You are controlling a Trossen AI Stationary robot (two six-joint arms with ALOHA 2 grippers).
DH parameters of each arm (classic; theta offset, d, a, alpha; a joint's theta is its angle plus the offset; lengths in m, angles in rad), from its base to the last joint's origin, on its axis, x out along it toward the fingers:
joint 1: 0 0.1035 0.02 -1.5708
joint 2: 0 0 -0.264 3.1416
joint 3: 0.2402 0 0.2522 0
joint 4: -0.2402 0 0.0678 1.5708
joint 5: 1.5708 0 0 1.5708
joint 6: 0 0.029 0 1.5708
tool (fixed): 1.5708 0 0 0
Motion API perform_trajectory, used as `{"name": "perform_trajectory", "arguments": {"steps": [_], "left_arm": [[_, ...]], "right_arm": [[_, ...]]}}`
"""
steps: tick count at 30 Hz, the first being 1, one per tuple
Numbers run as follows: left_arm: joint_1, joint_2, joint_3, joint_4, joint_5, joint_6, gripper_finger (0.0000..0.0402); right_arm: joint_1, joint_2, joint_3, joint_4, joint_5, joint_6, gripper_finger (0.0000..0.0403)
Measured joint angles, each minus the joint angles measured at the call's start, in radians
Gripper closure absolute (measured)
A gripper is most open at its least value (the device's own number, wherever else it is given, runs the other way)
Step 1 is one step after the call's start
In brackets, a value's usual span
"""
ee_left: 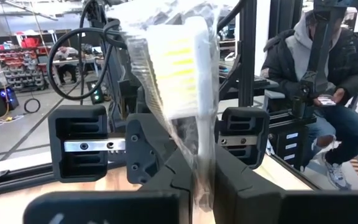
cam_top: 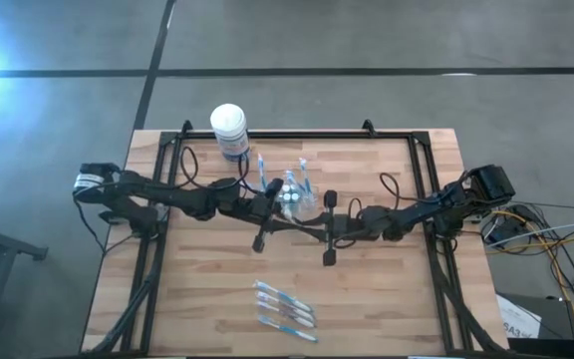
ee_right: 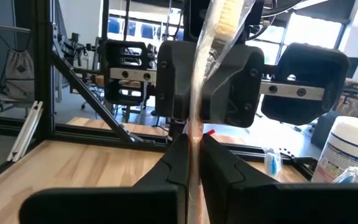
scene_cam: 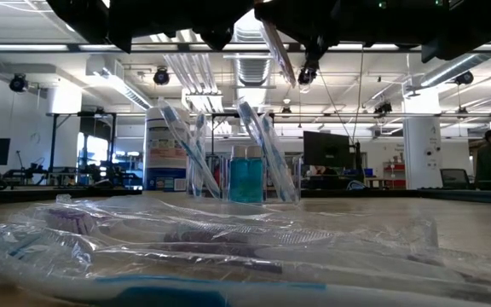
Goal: Pick & Place toothbrushing station
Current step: Put the orange toothbrush in the organizer bin
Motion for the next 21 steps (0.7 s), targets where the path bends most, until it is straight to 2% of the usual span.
{"name": "perform_trajectory", "arguments": {"steps": [4,11,14,18,21], "left_arm": [[0.000,-0.004,0.000,-0.012,-0.008,-0.003,0.0377],[0.006,-0.072,0.000,-0.138,0.004,0.001,0.0377],[0.007,-0.129,0.000,-0.223,0.003,0.006,0.0377],[0.007,-0.243,-0.009,-0.376,0.000,0.049,0.0377],[0.007,-0.355,-0.069,-0.399,-0.006,0.040,0.0377]], "right_arm": [[0.000,0.000,0.000,-0.003,0.011,0.009,0.0367],[0.005,-0.018,-0.013,-0.003,0.026,0.009,0.0274],[0.005,-0.039,-0.025,-0.004,0.028,0.012,0.0247],[0.005,-0.101,-0.065,-0.044,0.027,0.056,0.0237],[0.005,-0.183,-0.108,-0.105,0.027,0.091,0.0246]]}}
